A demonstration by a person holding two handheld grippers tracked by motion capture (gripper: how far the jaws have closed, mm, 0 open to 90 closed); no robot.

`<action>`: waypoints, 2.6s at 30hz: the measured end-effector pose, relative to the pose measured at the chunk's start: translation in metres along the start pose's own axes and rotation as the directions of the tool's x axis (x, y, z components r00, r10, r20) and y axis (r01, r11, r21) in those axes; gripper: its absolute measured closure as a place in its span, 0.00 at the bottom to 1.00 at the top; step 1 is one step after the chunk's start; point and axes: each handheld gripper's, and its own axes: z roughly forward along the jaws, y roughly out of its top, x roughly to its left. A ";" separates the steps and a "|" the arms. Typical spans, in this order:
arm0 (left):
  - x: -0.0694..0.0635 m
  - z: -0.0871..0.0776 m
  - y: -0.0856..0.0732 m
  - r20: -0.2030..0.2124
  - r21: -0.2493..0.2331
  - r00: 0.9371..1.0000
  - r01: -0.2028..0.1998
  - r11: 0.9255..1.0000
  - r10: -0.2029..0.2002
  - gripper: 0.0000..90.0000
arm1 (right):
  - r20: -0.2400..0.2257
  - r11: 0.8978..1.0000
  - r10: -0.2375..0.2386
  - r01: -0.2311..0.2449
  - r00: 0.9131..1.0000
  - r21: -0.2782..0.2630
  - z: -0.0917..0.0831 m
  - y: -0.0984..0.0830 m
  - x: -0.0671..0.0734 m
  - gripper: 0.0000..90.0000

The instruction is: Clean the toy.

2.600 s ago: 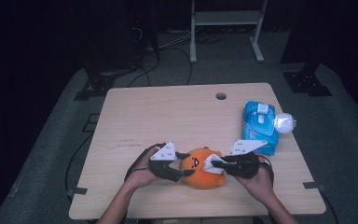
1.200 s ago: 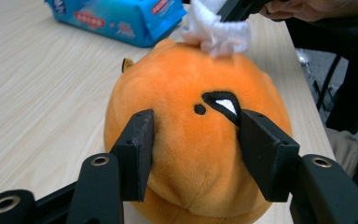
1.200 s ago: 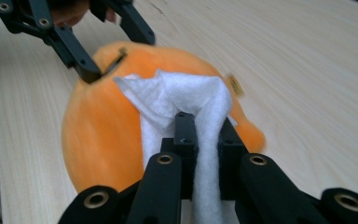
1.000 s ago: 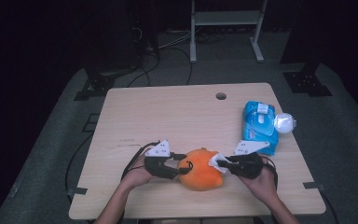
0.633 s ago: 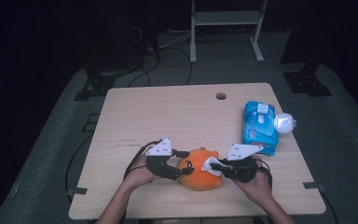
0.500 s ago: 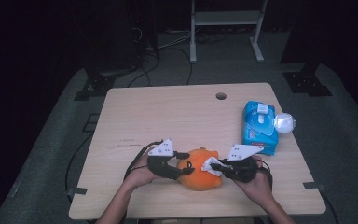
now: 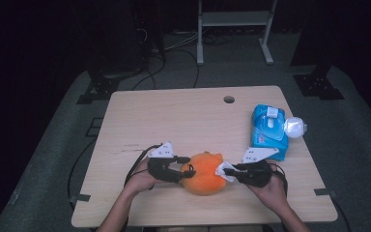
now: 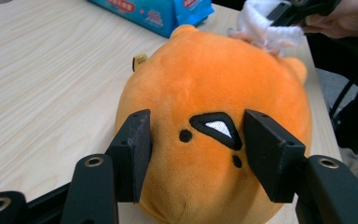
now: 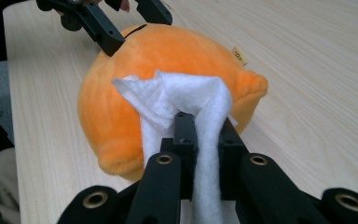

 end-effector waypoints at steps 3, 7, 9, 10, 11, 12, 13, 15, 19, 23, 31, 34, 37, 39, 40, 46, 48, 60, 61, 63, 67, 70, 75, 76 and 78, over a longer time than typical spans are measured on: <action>-0.005 0.003 0.002 0.012 0.003 0.999 -0.043 0.999 0.043 0.49 | 0.003 1.000 -0.003 0.003 1.000 -0.011 0.000 0.003 0.001 0.91; -0.022 0.012 0.010 0.050 0.009 0.991 -0.125 0.992 0.125 0.50 | 0.011 0.999 0.000 0.001 1.000 -0.038 0.002 0.010 0.002 0.91; -0.028 0.016 0.013 0.064 0.007 0.986 -0.157 0.988 0.156 0.50 | 0.011 0.999 0.000 0.001 1.000 -0.052 0.002 0.013 0.002 0.91; -0.028 0.016 0.013 0.064 0.007 0.986 -0.157 0.988 0.156 0.49 | 0.011 0.999 0.000 0.001 1.000 -0.052 0.002 0.013 0.002 0.91; -0.032 0.018 0.015 0.072 0.011 0.982 -0.176 0.984 0.175 0.49 | 0.002 0.998 -0.003 0.003 1.000 -0.062 0.004 0.016 0.004 0.91; -0.033 0.018 0.016 0.071 0.014 0.981 -0.180 0.984 0.178 0.49 | 0.001 0.998 -0.010 0.010 1.000 -0.058 0.005 0.017 0.005 0.91; -0.032 0.017 0.016 0.073 0.012 0.982 -0.177 0.984 0.176 0.48 | 0.004 0.998 -0.018 0.018 1.000 -0.055 0.006 0.017 0.006 0.91; -0.029 0.012 0.017 0.076 -0.001 0.984 -0.159 0.987 0.158 0.45 | -0.004 0.999 -0.017 0.017 1.000 -0.048 0.007 0.015 0.006 0.91; -0.023 0.008 0.019 0.009 -0.011 0.995 -0.103 0.995 0.104 0.33 | 0.007 0.999 -0.033 0.033 0.999 -0.030 0.006 0.012 0.005 0.91; -0.023 0.015 0.015 0.025 0.005 0.996 -0.089 0.996 0.088 0.42 | 0.004 0.999 -0.021 0.021 1.000 -0.030 0.005 0.012 0.003 0.91; -0.045 0.018 0.024 0.045 0.037 0.966 -0.256 0.966 0.255 0.48 | -0.017 0.994 -0.097 0.096 0.995 -0.061 0.009 0.029 0.027 0.91; -0.041 0.017 0.020 0.046 0.036 0.971 -0.235 0.971 0.233 0.49 | -0.007 0.995 -0.080 0.080 0.997 -0.057 0.007 0.026 0.022 0.91; -0.033 0.015 0.015 0.037 0.036 0.982 -0.189 0.981 0.187 0.49 | 0.016 0.998 -0.049 0.049 0.999 -0.036 0.005 0.018 0.011 0.91; -0.032 0.014 0.014 0.036 0.032 0.984 -0.178 0.984 0.177 0.49 | 0.025 0.999 -0.032 0.033 0.999 -0.028 0.003 0.013 0.006 0.91; -0.030 0.014 0.011 0.045 0.024 0.986 -0.160 0.987 0.159 0.49 | 0.027 1.000 -0.004 0.005 1.000 -0.019 -0.001 0.008 0.000 0.91; -0.031 0.013 0.011 0.044 0.026 0.985 -0.168 0.985 0.167 0.49 | 0.033 1.000 -0.009 0.009 0.999 -0.008 0.000 0.007 0.000 0.91; -0.033 0.014 0.012 0.045 0.026 0.982 -0.183 0.983 0.182 0.49 | 0.035 1.000 -0.011 0.011 0.999 -0.010 0.000 0.008 0.001 0.91; -0.039 0.015 0.013 0.060 0.031 0.970 -0.237 0.971 0.235 0.49 | 0.006 0.997 -0.053 0.053 0.999 -0.061 0.008 0.024 0.017 0.91; -0.036 0.014 0.012 0.056 0.040 0.976 -0.215 0.976 0.212 0.49 | 0.021 0.998 -0.030 0.031 0.999 -0.052 0.005 0.020 0.010 0.91; -0.032 0.012 0.009 0.054 0.046 0.979 -0.197 0.979 0.194 0.49 | 0.034 0.999 -0.003 0.005 0.999 -0.040 0.003 0.013 0.003 0.91; -0.030 0.011 0.007 0.059 0.041 0.982 -0.179 0.983 0.177 0.49 | 0.034 0.999 0.033 -0.032 0.999 -0.032 -0.002 0.005 -0.006 0.91; -0.029 0.008 0.010 0.085 0.024 0.988 -0.135 0.991 0.132 0.42 | 0.028 0.999 0.026 -0.025 0.999 -0.030 -0.003 0.004 -0.003 0.91; -0.023 0.005 0.017 0.054 -0.020 0.998 -0.041 0.999 0.042 0.36 | 0.022 1.000 0.003 -0.003 1.000 -0.019 -0.002 0.004 0.001 0.91; -0.024 0.008 0.016 0.053 -0.005 0.997 -0.053 0.999 0.054 0.39 | 0.024 1.000 0.001 0.000 1.000 -0.016 -0.003 0.005 0.001 0.91; -0.027 0.011 0.015 0.058 -0.004 0.997 -0.058 0.998 0.058 0.44 | 0.031 1.000 -0.005 0.005 1.000 -0.008 -0.003 0.005 0.000 0.91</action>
